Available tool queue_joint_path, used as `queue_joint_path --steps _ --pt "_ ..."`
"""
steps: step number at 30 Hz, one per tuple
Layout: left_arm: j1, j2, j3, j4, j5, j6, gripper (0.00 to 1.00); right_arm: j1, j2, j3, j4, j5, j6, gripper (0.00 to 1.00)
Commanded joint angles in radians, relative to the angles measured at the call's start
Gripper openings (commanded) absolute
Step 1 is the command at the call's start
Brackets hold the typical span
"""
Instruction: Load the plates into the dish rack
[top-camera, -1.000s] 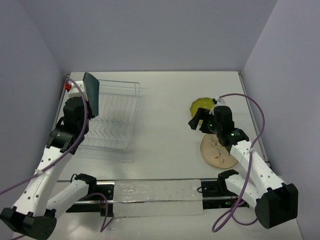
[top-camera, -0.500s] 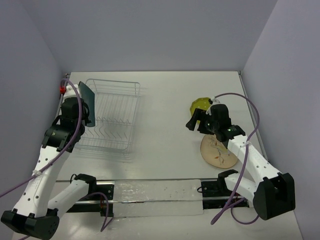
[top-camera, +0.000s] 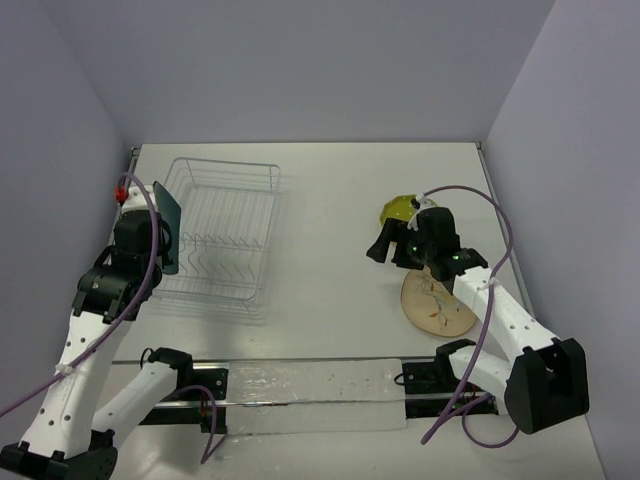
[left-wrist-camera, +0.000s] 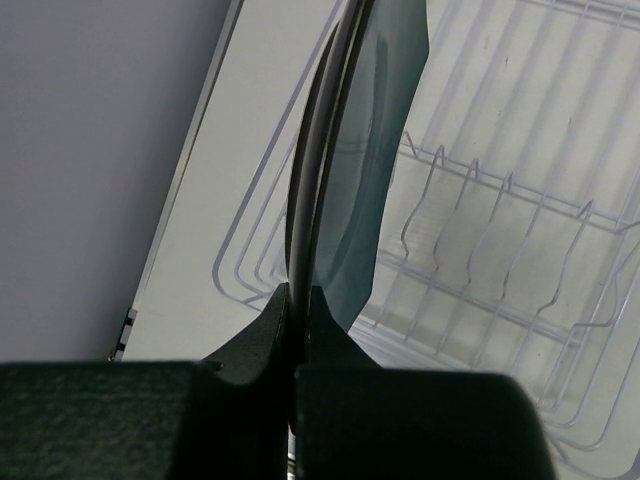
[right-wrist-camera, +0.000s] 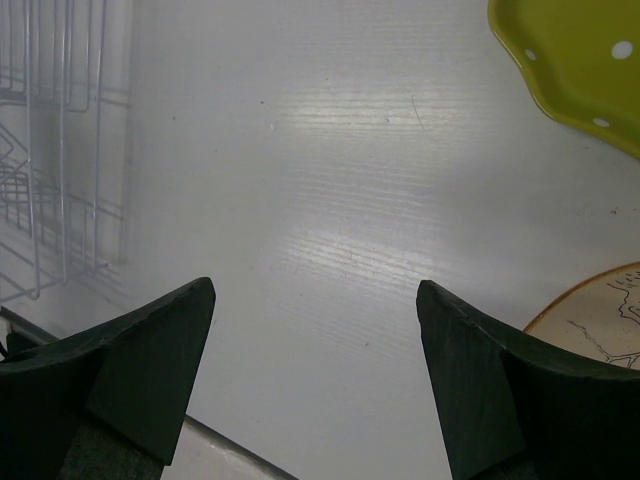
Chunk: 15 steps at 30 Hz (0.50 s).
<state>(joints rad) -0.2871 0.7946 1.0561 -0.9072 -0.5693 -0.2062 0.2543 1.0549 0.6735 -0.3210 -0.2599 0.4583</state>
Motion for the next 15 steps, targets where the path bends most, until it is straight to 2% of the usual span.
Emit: queue_joint_path --steps 1,7,15 --pt "0.005 -0.021 0.027 0.089 -0.020 0.042 0.00 -0.006 0.011 0.010 0.049 -0.038 -0.012 0.89" --pt "0.005 0.002 -0.022 0.160 -0.011 0.114 0.00 -0.006 0.002 0.008 0.046 -0.027 -0.021 0.88" --pt "0.005 0.026 0.010 0.233 0.037 0.247 0.00 -0.006 0.028 0.024 0.042 -0.025 -0.029 0.88"
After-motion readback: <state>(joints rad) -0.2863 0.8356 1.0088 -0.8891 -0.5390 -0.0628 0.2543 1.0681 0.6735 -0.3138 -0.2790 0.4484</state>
